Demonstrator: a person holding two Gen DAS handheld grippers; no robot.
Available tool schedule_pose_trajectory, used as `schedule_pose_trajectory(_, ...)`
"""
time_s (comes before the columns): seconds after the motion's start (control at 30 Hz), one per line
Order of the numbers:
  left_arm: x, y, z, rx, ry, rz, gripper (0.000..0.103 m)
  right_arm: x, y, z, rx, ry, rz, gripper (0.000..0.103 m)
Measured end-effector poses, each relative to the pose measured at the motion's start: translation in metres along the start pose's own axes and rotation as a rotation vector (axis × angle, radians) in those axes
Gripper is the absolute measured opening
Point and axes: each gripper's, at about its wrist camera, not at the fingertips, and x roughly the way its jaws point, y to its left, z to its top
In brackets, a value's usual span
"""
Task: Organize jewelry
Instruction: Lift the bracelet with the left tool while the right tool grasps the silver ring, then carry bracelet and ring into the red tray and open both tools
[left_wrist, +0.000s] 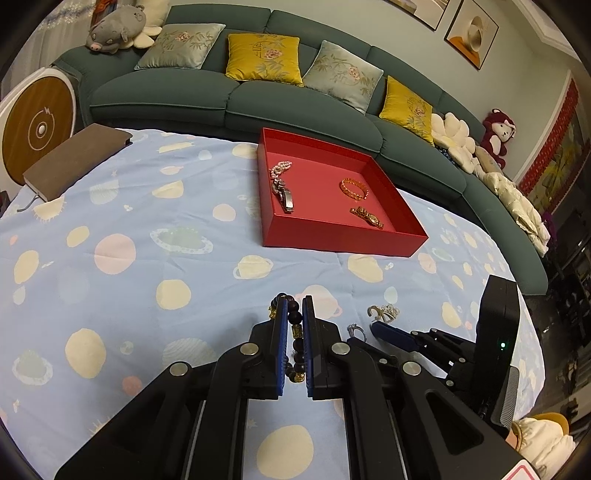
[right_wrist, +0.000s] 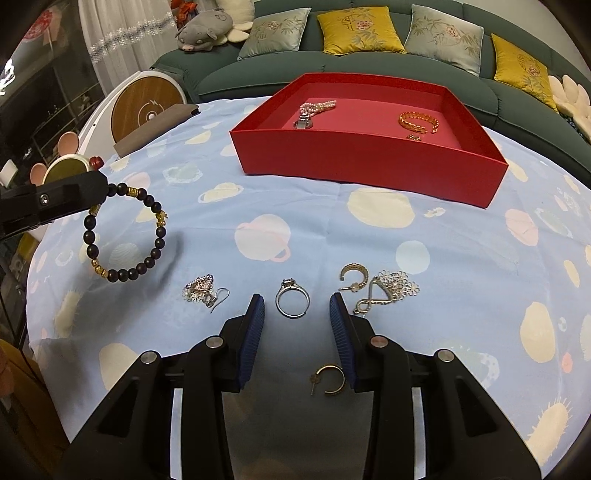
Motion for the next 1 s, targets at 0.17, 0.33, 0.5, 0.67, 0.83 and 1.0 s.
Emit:
schedule_pose_trajectory(0.17,0.000,0.002,-0.001,-0.010,0.001,0.002,0.006,0.005,0.004,0.003,-0.025,-0.013,-0.021,0.026)
schedule_pose_trajectory(0.33,0.000,0.007,-0.002,-0.016,0.002,0.003,0.006,0.005,0.007,0.002,-0.048,-0.020,-0.039,0.019)
schedule_pose_trajectory(0.5,-0.002,0.007,-0.001,-0.012,-0.003,0.001,0.006,0.002,0.007,0.003,-0.045,-0.027,-0.038,0.019)
schedule_pose_trajectory(0.67,-0.005,0.003,0.002,-0.008,-0.012,-0.007,0.006,-0.007,0.009,0.007,-0.038,-0.051,-0.033,0.019)
schedule_pose_trajectory(0.83,-0.009,-0.008,0.010,0.005,-0.029,-0.016,0.006,-0.019,0.008,0.015,-0.028,-0.080,-0.028,0.019)
schedule_pose_trajectory(1.0,-0.011,-0.019,0.028,-0.004,-0.053,-0.033,0.006,-0.036,0.001,0.026,0.002,-0.115,-0.031,0.019)
